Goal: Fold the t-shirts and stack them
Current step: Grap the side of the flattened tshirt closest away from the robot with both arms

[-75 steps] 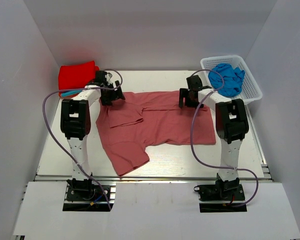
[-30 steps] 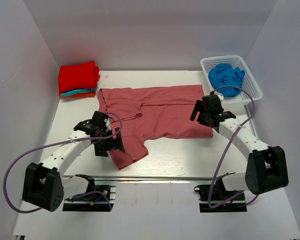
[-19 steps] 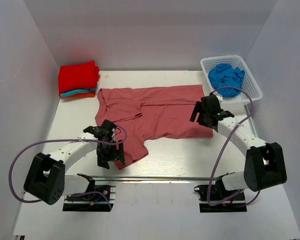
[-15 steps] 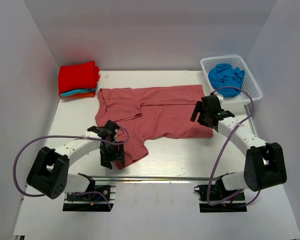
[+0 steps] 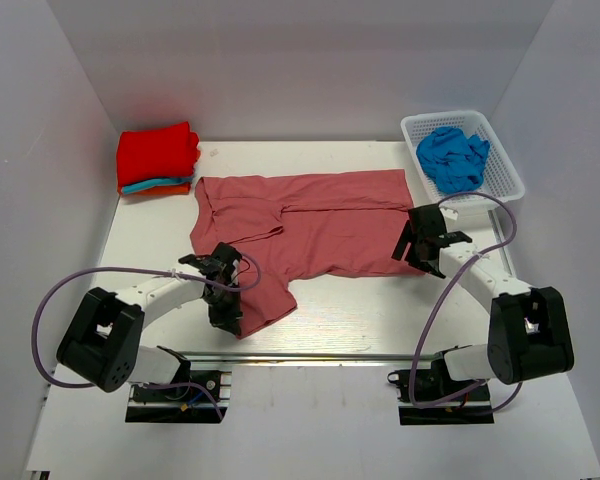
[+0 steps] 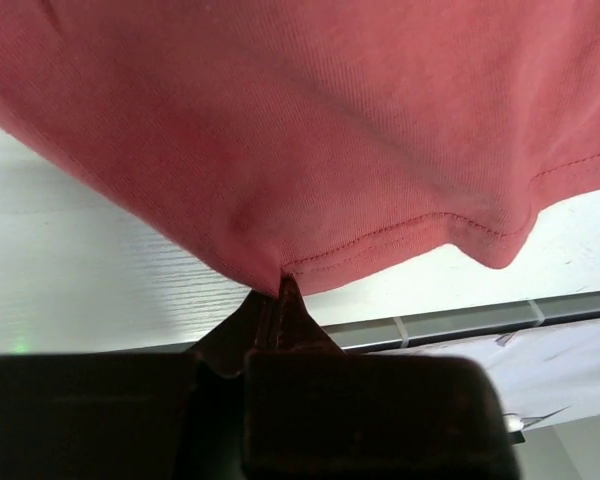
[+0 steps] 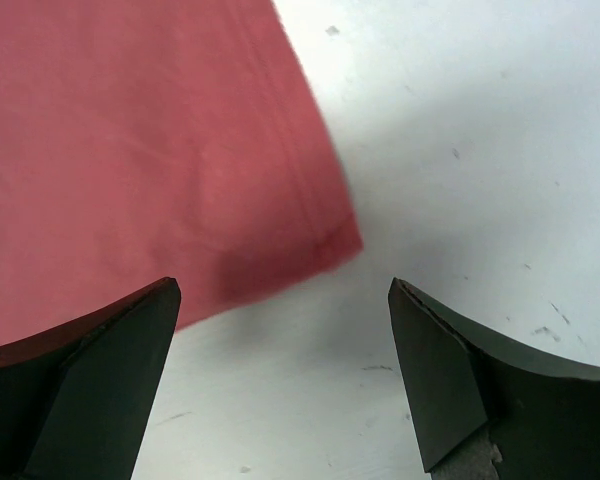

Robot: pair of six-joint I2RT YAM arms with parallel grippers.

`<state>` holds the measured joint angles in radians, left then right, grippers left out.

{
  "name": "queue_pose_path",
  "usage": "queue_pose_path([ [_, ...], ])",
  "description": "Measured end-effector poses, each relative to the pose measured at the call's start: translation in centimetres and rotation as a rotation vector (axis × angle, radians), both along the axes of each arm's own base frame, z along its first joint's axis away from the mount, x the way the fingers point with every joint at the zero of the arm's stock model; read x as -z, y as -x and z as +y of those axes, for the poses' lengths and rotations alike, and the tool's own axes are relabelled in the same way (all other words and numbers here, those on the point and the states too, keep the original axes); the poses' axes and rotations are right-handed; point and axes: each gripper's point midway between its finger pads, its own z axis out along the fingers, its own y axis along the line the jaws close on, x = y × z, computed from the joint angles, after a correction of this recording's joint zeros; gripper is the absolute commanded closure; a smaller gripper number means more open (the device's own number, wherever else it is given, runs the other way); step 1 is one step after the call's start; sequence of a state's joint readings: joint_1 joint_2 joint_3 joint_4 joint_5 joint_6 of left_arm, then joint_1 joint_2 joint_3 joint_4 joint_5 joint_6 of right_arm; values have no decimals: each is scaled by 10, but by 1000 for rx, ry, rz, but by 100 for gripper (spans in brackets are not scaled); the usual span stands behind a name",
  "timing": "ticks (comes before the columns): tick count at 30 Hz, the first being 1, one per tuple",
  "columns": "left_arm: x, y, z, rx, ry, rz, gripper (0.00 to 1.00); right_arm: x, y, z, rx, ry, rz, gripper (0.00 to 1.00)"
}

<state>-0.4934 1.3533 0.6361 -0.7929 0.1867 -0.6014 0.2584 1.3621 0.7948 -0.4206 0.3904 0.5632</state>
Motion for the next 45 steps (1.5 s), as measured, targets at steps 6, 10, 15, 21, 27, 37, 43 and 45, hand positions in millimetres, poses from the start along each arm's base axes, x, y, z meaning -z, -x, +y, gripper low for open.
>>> queue_pose_path([
  [6, -3, -7, -5, 10, 28, -43, 100, 10, 8, -9, 36, -2, 29, 10],
  [10, -12, -18, -11, 26, 73, -116, 100, 17, 4, -10, 61, -8, 34, 18],
  [15, -26, -31, -18, 46, 105, -178, 100, 34, 3, -10, 78, -20, 74, 25],
  [21, -34, -37, -21, 59, 121, -214, 100, 40, 6, -11, 99, -34, 86, 48],
  [27, -39, -38, -25, 70, 144, -222, 100, 44, 7, -11, 111, -39, 91, 83],
  [37, -103, -99, -49, 73, 221, -456, 100, 41, 1, -6, 88, -54, 84, 100],
  [43, -134, -146, -47, 10, 153, -587, 100, 27, -16, -1, 48, -59, 57, 100],
  [45, -140, -158, -42, -21, 119, -619, 100, 23, -22, 1, 29, -56, 53, 100],
])
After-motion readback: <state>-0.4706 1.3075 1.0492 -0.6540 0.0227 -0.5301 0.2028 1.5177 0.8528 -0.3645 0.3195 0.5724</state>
